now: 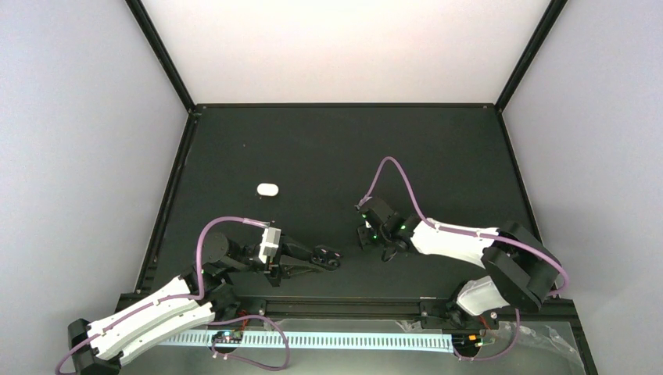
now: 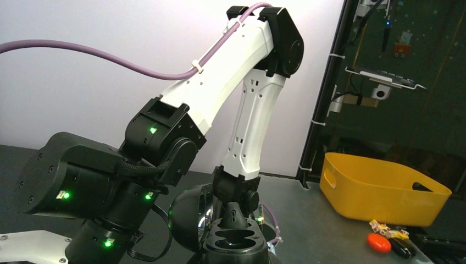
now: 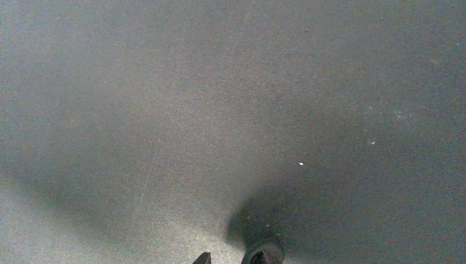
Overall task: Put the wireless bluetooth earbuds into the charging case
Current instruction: Pick up the earbud from the center of the board, then place the earbud in the charging case.
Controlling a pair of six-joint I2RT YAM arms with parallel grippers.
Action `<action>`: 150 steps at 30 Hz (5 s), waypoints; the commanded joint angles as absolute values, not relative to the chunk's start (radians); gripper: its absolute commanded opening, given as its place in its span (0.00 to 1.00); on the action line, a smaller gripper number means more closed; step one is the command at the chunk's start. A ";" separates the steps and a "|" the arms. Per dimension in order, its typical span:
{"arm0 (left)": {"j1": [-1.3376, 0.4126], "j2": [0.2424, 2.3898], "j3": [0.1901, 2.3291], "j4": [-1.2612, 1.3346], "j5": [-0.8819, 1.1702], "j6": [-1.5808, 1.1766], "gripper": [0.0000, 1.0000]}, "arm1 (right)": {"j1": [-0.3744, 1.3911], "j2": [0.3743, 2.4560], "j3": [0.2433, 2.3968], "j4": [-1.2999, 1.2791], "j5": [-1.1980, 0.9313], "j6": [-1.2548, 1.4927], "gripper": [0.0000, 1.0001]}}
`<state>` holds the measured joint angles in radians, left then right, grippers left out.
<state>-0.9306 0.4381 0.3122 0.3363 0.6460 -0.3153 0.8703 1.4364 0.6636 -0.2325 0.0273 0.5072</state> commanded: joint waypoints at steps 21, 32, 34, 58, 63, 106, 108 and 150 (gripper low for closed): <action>-0.934 0.428 0.348 0.337 0.633 -0.300 0.02 | 0.871 1.414 0.669 -0.299 0.120 0.507 0.11; -0.934 0.427 0.350 0.338 0.633 -0.300 0.02 | 0.871 1.411 0.672 -0.310 0.130 0.507 0.04; -0.934 0.426 0.348 0.336 0.632 -0.299 0.02 | 0.871 1.407 0.672 -0.310 0.136 0.508 0.01; -0.935 0.400 0.353 0.335 0.608 -0.308 0.02 | 0.870 1.018 0.626 -0.236 0.062 0.402 0.01; -0.936 0.397 0.353 0.345 0.602 -0.310 0.02 | 0.871 0.800 0.661 -0.286 0.078 0.330 0.01; -0.936 0.457 0.422 0.363 0.650 -0.304 0.02 | 0.871 0.806 1.177 -0.592 -0.765 0.038 0.01; -0.936 0.454 0.421 0.354 0.653 -0.302 0.02 | 0.871 0.817 1.187 -0.634 -0.740 0.010 0.01; -0.936 0.491 0.448 0.305 0.668 -0.261 0.02 | 1.245 1.070 1.389 -0.696 -0.381 -0.092 0.01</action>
